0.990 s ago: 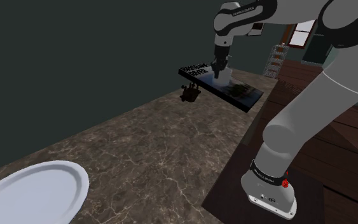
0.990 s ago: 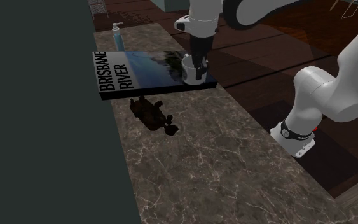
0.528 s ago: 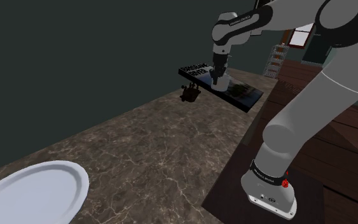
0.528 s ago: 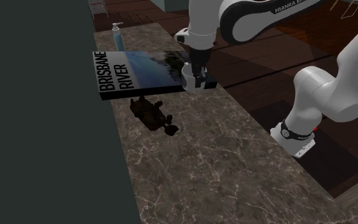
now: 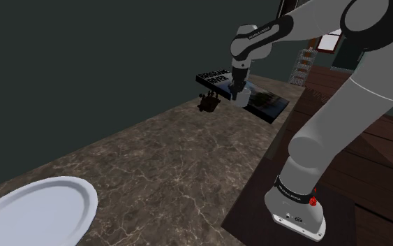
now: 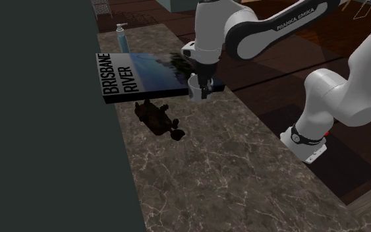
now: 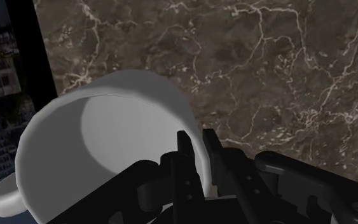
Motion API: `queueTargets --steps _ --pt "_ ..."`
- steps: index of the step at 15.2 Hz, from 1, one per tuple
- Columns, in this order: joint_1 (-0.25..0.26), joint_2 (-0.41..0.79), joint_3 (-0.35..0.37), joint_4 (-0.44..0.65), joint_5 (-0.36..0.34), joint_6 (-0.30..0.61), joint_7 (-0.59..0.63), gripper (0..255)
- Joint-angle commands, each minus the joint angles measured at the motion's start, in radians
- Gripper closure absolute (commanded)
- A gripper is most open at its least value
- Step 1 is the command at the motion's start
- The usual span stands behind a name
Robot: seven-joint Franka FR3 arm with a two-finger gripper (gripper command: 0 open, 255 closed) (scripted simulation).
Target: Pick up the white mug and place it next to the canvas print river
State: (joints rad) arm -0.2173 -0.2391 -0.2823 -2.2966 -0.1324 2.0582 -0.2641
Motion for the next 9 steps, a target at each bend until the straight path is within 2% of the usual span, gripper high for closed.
queueTargets --steps 1,9 --pt "-0.001 0.009 -0.002 -0.019 0.0 0.029 0.0 255" --pt "-0.001 0.06 -0.011 -0.083 0.005 0.143 -0.003 255"
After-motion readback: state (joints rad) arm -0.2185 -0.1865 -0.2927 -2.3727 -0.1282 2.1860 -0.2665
